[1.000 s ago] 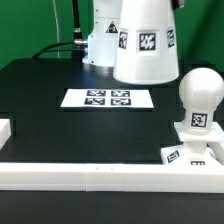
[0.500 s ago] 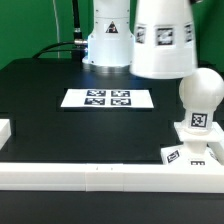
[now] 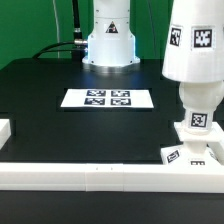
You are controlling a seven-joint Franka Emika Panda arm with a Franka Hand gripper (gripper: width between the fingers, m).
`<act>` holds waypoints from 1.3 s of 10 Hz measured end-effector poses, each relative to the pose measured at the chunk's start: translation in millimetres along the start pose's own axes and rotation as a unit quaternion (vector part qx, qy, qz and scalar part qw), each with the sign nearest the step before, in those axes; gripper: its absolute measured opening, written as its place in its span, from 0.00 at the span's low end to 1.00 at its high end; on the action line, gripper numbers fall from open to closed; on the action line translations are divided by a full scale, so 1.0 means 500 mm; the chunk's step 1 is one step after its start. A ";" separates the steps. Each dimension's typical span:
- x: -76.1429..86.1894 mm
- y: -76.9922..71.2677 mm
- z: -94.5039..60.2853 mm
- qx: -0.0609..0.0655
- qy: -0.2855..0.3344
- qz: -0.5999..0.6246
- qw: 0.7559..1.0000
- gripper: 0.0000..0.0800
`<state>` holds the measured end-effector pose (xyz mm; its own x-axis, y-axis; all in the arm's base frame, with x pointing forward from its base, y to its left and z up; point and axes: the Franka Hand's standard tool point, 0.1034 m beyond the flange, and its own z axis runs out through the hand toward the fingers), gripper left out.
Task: Assemble lamp
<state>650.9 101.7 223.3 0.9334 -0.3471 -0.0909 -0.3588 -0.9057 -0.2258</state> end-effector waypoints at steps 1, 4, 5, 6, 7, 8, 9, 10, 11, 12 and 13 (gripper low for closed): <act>-0.002 -0.004 0.023 -0.002 -0.002 -0.002 1.000 0.06; -0.006 0.009 0.072 -0.008 -0.009 0.000 1.000 0.06; -0.008 0.010 0.087 -0.009 -0.008 0.000 1.000 0.06; -0.010 0.010 0.097 -0.010 -0.009 0.000 1.000 0.06; -0.013 0.013 0.110 -0.012 -0.012 0.000 1.000 0.06; -0.014 0.016 0.119 -0.014 -0.015 0.001 1.000 0.06; -0.013 0.019 0.121 -0.015 -0.015 -0.001 1.000 0.06; -0.011 0.023 0.121 -0.015 -0.015 -0.001 1.000 0.06; -0.010 0.025 0.120 -0.015 -0.015 -0.001 1.000 0.08; -0.010 0.026 0.117 -0.015 -0.015 0.000 1.000 0.08; -0.010 0.026 0.114 -0.015 -0.015 0.000 1.000 0.31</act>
Offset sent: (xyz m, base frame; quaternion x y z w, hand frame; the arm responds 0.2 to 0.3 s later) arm -0.0065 -0.0019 -0.0327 -0.0269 0.0079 -0.0115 0.9995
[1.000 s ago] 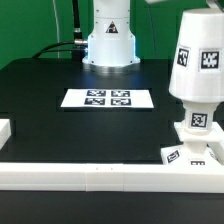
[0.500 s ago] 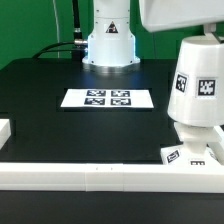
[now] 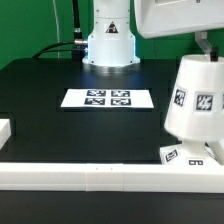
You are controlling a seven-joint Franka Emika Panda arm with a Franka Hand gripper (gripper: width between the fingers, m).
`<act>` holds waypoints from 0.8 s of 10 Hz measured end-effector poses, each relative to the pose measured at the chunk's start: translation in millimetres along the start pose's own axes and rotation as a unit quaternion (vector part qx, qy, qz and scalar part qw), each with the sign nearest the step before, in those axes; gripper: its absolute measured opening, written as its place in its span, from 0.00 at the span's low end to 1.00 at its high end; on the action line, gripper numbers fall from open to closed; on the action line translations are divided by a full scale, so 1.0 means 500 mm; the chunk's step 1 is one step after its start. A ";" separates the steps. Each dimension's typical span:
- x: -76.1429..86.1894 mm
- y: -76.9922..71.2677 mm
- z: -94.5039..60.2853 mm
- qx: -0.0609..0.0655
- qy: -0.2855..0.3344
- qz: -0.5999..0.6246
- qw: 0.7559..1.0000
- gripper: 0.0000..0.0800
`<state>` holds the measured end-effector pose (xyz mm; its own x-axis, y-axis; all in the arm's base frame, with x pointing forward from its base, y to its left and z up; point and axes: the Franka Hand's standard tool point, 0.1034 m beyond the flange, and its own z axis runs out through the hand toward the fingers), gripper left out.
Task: Assemble lamp
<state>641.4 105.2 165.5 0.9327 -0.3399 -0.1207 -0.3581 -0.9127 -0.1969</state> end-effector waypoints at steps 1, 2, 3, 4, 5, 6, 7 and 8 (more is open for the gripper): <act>0.002 0.001 -0.003 0.001 0.001 0.001 1.000 0.31; 0.003 0.002 -0.009 0.001 0.003 0.001 1.000 0.54; 0.003 0.001 -0.017 0.002 0.003 0.001 1.000 0.71; -0.003 0.003 -0.028 0.001 -0.003 0.000 1.000 0.71; -0.011 0.002 -0.046 0.000 -0.013 0.000 1.000 0.84; -0.015 -0.005 -0.063 -0.002 -0.021 0.000 1.000 0.86; -0.016 -0.013 -0.072 -0.004 -0.023 -0.001 1.000 0.86; -0.015 -0.010 -0.068 -0.004 -0.022 0.000 1.000 0.87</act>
Offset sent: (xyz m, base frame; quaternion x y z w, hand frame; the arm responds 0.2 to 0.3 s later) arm -0.0119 -0.0080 0.0189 -0.0148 -0.0288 -0.0176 0.9993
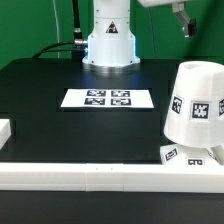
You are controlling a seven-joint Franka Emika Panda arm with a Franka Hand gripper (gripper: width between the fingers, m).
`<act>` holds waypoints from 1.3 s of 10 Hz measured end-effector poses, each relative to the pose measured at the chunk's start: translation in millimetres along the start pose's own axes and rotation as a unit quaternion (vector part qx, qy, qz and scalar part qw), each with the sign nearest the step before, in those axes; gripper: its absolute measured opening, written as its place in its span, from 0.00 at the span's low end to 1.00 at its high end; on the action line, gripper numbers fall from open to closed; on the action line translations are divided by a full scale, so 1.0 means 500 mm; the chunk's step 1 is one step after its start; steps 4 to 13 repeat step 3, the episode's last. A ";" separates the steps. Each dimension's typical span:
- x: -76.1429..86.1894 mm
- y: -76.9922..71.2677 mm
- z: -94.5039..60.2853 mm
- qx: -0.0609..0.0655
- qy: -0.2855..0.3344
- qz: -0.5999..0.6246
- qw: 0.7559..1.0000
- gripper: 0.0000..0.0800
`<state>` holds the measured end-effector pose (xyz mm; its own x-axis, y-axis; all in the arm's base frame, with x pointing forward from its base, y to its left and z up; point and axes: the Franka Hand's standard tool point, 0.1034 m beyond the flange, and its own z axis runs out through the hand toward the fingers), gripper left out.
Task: Assemble lamp
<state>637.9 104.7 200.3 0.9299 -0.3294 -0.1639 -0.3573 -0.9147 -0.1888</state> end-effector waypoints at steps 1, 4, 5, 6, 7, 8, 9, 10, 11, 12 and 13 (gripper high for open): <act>0.000 0.000 0.001 0.000 0.000 0.000 1.000 0.87; 0.000 0.000 0.001 0.000 0.000 0.000 1.000 0.87; 0.000 0.000 0.001 0.000 0.000 0.000 1.000 0.87; 0.000 0.000 0.001 0.000 0.000 0.000 1.000 0.87; 0.000 0.000 0.001 0.000 0.000 0.000 1.000 0.87; 0.000 0.000 0.001 0.000 0.000 0.000 1.000 0.87; 0.000 0.000 0.001 0.000 0.000 0.000 1.000 0.87; 0.000 0.000 0.001 0.000 0.000 0.000 1.000 0.87; 0.000 0.000 0.001 0.000 0.000 0.000 1.000 0.87; 0.000 0.000 0.001 0.000 0.000 0.000 1.000 0.87; 0.000 0.000 0.001 0.000 0.000 0.000 1.000 0.87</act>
Offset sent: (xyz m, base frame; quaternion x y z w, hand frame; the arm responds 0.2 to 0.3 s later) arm 0.0000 0.0000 0.0000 0.0000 0.0000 0.0000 1.0000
